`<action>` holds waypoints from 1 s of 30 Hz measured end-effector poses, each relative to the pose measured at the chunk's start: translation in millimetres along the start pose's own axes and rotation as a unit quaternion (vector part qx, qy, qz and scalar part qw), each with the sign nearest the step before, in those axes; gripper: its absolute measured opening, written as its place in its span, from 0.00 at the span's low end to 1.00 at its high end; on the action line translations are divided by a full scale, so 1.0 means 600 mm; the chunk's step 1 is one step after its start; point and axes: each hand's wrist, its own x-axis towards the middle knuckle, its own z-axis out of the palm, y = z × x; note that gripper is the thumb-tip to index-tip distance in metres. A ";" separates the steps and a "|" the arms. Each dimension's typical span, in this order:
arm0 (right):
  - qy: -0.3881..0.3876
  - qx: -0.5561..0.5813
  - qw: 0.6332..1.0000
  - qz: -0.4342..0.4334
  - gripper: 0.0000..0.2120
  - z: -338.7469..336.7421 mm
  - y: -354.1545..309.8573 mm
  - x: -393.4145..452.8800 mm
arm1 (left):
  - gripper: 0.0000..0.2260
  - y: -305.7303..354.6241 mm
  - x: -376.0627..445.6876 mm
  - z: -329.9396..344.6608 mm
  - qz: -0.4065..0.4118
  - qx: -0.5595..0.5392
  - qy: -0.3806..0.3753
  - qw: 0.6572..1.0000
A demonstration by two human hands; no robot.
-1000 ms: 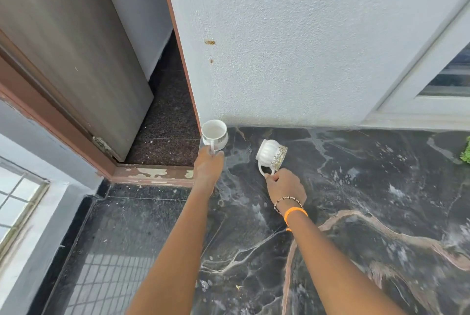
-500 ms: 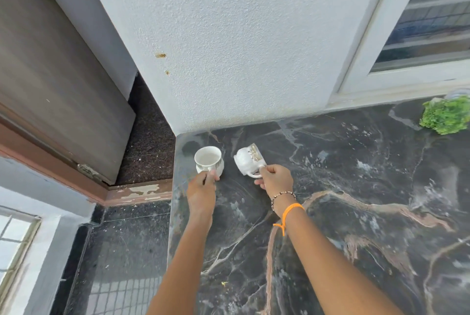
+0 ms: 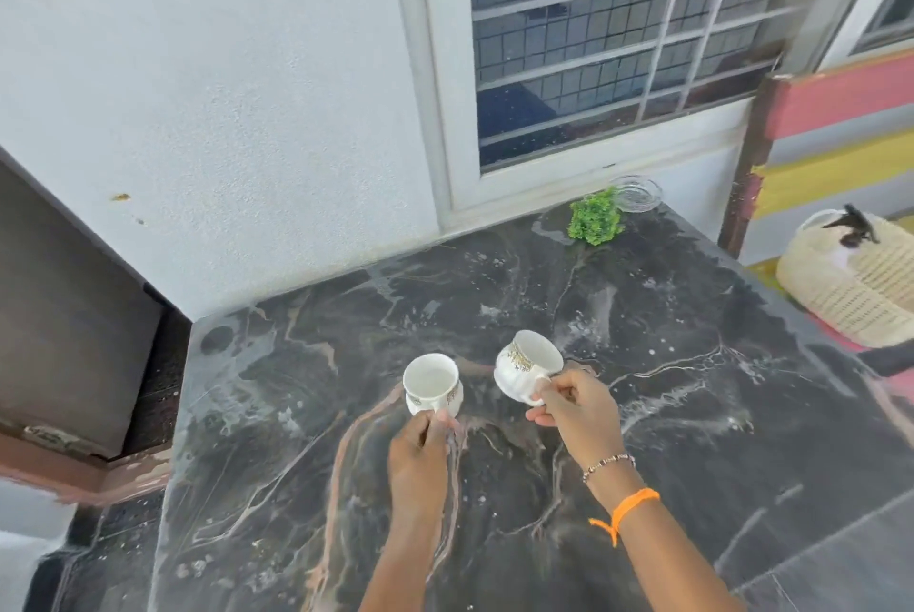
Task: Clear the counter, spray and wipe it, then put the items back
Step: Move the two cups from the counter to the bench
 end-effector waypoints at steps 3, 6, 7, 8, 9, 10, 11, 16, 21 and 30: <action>0.029 -0.017 0.999 -0.017 0.08 -0.127 0.013 -0.023 | 0.17 0.010 -0.060 0.097 0.007 0.012 -0.038 0.999; 0.065 -0.022 0.997 -0.034 0.07 -0.238 0.025 -0.040 | 0.15 0.019 -0.117 0.197 0.003 0.007 -0.088 0.996; 0.080 -0.025 0.996 -0.039 0.06 -0.277 0.031 -0.045 | 0.15 0.021 -0.139 0.234 0.008 0.014 -0.105 0.994; 0.094 -0.025 0.994 -0.044 0.06 -0.308 0.035 -0.049 | 0.15 0.023 -0.155 0.265 0.016 0.018 -0.118 0.993; 0.108 -0.026 0.993 -0.048 0.06 -0.338 0.039 -0.051 | 0.15 0.026 -0.170 0.296 0.024 0.019 -0.131 0.991; 0.122 -0.028 0.991 -0.051 0.06 -0.369 0.045 -0.052 | 0.15 0.029 -0.185 0.328 0.029 0.022 -0.145 0.989; 0.138 -0.033 0.989 -0.052 0.07 -0.402 0.051 -0.053 | 0.16 0.032 -0.200 0.362 0.033 0.029 -0.158 0.986; 0.207 -0.035 0.977 -0.038 0.06 -0.541 0.079 -0.036 | 0.17 0.044 -0.245 0.509 0.055 0.071 -0.223 0.971; 0.273 -0.033 0.961 -0.014 0.11 -0.673 0.107 0.007 | 0.14 0.050 -0.263 0.657 0.075 0.093 -0.275 0.954; 0.323 -0.036 0.943 0.071 0.08 -0.872 0.176 0.125 | 0.13 0.053 -0.266 0.925 0.035 0.144 -0.346 0.926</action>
